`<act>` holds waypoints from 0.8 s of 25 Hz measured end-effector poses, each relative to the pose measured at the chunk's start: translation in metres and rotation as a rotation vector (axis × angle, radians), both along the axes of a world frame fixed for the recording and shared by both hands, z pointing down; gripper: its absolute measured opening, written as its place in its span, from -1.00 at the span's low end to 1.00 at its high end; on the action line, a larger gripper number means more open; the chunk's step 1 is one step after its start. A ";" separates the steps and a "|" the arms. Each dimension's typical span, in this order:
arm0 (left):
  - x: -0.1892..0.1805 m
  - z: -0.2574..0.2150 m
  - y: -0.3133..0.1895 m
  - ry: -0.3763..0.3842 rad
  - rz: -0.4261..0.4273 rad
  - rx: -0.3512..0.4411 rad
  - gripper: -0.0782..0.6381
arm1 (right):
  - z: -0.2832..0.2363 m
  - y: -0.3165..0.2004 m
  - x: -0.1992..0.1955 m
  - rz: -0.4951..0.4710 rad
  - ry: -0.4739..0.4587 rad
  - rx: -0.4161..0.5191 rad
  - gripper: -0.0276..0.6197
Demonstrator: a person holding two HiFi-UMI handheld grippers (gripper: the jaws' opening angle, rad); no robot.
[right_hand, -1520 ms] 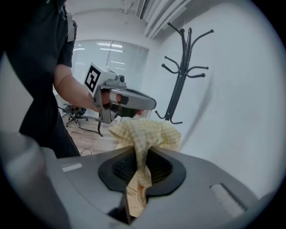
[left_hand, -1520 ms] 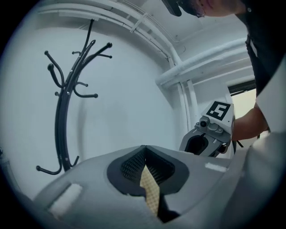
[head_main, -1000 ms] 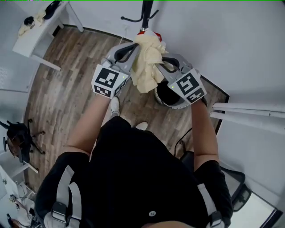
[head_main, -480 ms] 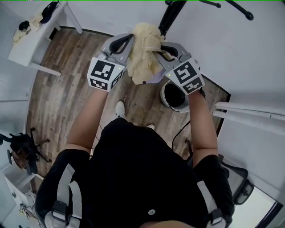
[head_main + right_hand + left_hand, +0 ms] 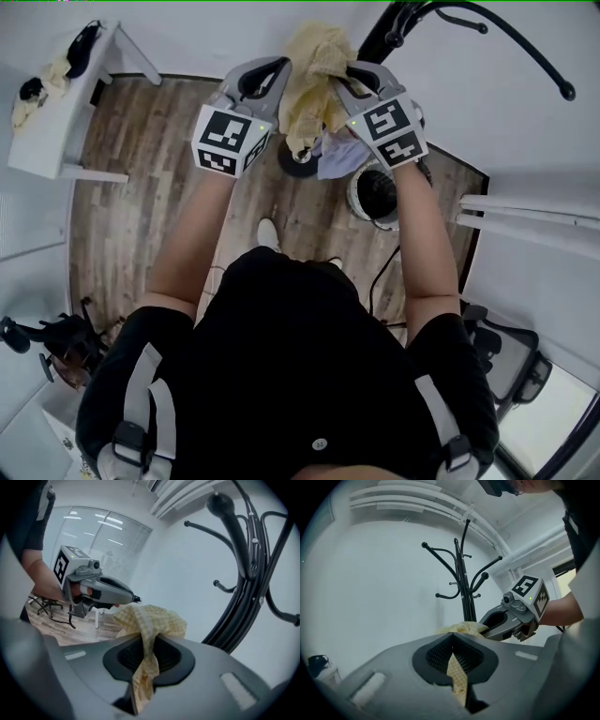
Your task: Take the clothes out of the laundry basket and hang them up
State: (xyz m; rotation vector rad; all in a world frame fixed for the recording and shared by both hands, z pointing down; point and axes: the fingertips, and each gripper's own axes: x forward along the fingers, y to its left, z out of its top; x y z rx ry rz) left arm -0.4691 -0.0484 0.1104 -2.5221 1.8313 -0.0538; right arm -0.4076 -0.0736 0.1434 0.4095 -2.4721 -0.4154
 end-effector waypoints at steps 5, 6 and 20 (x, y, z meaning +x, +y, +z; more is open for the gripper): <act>-0.010 0.010 -0.030 0.014 0.044 -0.008 -0.77 | 0.012 -0.039 -0.013 0.115 0.013 0.023 -0.76; -0.012 0.012 -0.036 0.017 0.052 -0.010 -0.77 | 0.016 -0.046 -0.015 0.137 0.021 0.029 -0.76; -0.035 0.062 -0.094 0.049 0.093 -0.079 -0.77 | 0.088 -0.091 -0.043 0.275 0.157 0.037 -0.75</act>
